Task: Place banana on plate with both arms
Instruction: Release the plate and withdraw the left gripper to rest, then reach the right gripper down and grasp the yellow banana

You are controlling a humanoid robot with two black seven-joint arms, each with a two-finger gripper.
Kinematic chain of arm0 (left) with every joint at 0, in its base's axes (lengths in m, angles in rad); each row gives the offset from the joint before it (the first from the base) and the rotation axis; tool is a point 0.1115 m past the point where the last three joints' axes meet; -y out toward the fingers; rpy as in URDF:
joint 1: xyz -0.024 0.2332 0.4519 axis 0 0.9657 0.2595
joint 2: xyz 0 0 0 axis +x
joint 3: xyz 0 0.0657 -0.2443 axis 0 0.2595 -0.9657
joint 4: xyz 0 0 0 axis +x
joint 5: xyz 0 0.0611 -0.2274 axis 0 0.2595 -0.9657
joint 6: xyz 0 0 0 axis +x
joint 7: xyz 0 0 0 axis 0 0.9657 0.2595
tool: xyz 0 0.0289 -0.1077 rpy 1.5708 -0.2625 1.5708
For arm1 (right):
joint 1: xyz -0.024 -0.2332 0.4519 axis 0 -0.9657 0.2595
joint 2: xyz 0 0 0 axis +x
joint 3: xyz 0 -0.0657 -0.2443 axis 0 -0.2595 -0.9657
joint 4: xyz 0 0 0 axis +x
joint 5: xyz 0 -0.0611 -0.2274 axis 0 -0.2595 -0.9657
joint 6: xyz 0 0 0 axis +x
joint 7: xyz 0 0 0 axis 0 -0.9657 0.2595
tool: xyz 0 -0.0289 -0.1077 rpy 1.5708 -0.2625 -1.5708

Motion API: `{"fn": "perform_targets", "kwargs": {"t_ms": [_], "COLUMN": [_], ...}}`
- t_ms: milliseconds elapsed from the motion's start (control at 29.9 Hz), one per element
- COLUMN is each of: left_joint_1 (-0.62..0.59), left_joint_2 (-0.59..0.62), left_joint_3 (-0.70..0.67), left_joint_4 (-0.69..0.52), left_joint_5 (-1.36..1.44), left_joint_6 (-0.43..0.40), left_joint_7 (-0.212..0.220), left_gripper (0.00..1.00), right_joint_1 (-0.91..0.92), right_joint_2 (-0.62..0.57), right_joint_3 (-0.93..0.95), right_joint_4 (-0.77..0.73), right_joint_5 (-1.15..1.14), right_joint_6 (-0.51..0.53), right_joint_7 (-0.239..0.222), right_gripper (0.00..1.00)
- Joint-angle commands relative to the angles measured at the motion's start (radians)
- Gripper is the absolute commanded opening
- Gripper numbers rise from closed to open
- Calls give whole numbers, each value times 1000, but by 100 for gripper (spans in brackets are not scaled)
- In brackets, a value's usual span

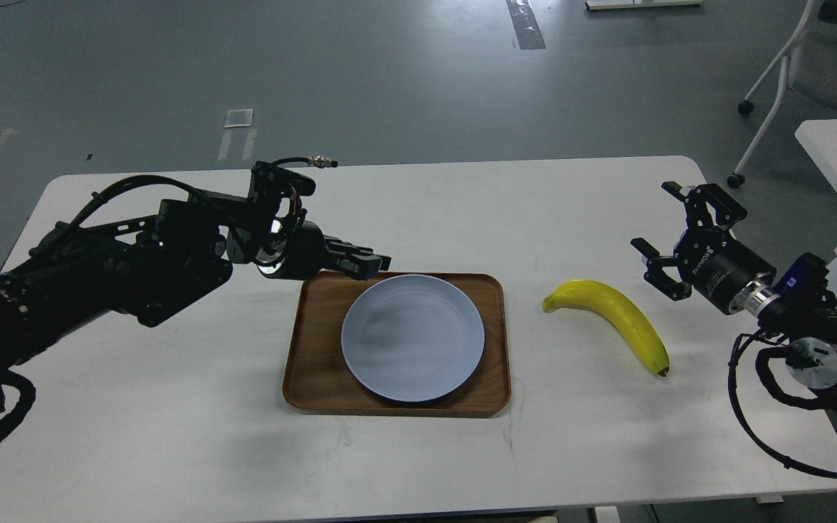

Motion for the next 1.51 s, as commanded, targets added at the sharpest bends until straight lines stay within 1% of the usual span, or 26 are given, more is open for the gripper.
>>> {"fn": "perform_targets", "kwargs": {"t_ms": [0, 33, 100, 134, 201, 334, 401, 468, 502, 535, 602, 736, 803, 870, 936, 1037, 1070, 1204, 1304, 1371, 1472], "left_joint_1": [-52, -52, -49, -44, -9, 94, 193, 256, 316, 344, 417, 438, 439, 439, 438, 438, 438, 438, 439, 439, 438], "left_joint_2": [40, 40, 77, 86, 127, 210, 268, 288, 302, 305, 319, 338, 339, 341, 341, 339, 339, 341, 347, 348, 348], "left_joint_3": [-7, -7, -17, -22, -39, -68, -152, -218, -288, -319, -398, -406, -407, -410, -410, -410, -410, -410, -410, -410, -410], "left_joint_4": [1, 1, -1, -2, -2, -5, -10, -10, -10, -10, -10, -10, -10, -10, -12, -15, -18, -30, -35, -35, -41], "left_joint_5": [-343, -345, -642, -720, -994, -1187, -1251, -1262, -1264, -1264, -1262, -1262, -1262, -1260, -1260, -1259, -1257, -1254, -1253, -1253, -1253], "left_joint_6": [-55, -55, -58, -60, -67, -93, -99, -99, -99, -99, -99, -99, -99, -99, -99, -99, -99, -99, -99, -99, -99], "left_joint_7": [0, 0, 0, 0, 0, 0, 0, 0, 0, 0, 0, 0, 0, 0, 0, 0, 0, 0, 0, 0, 0], "left_gripper": [98, 98, 98, 98, 98, 98, 98, 98, 98, 98, 98, 98, 98, 98, 98, 98, 98, 98, 98, 98, 98], "right_joint_1": [-1, -1, 1, -1, -2, -4, -5, -5, -5, -5, -1, 22, 88, 193, 261, 437, 502, 617, 671, 685, 691], "right_joint_2": [-18, -18, -23, -23, -23, -26, -26, -26, -27, -28, -49, -103, -138, -198, -219, -245, -245, -233, -177, -150, -63], "right_joint_3": [0, 0, 0, 0, 0, 0, 0, 0, 0, 0, -3, -15, -50, -142, -208, -381, -444, -619, -777, -823, -900], "right_joint_4": [19, 19, 25, 25, 25, 25, 26, 28, 34, 39, 72, 141, 181, 226, 240, 247, 247, 241, 214, 189, 130], "right_joint_5": [0, 0, 0, 0, 0, 0, 0, -2, -3, -5, -12, -110, -242, -404, -478, -659, -728, -920, -1107, -1147, -1163], "right_joint_6": [0, 0, 0, 0, 0, 0, 0, 0, 0, 0, 0, 0, 0, 0, 0, 0, 0, 0, -96, -117, -127], "right_joint_7": [0, 0, 0, 0, 0, 0, 0, 0, 0, 0, 0, 0, 0, 0, 0, 0, 0, 0, 0, 0, 0], "right_gripper": [100, 100, 100, 100, 100, 100, 100, 100, 100, 100, 100, 100, 100, 100, 100, 100, 100, 100, 100, 100, 100]}}
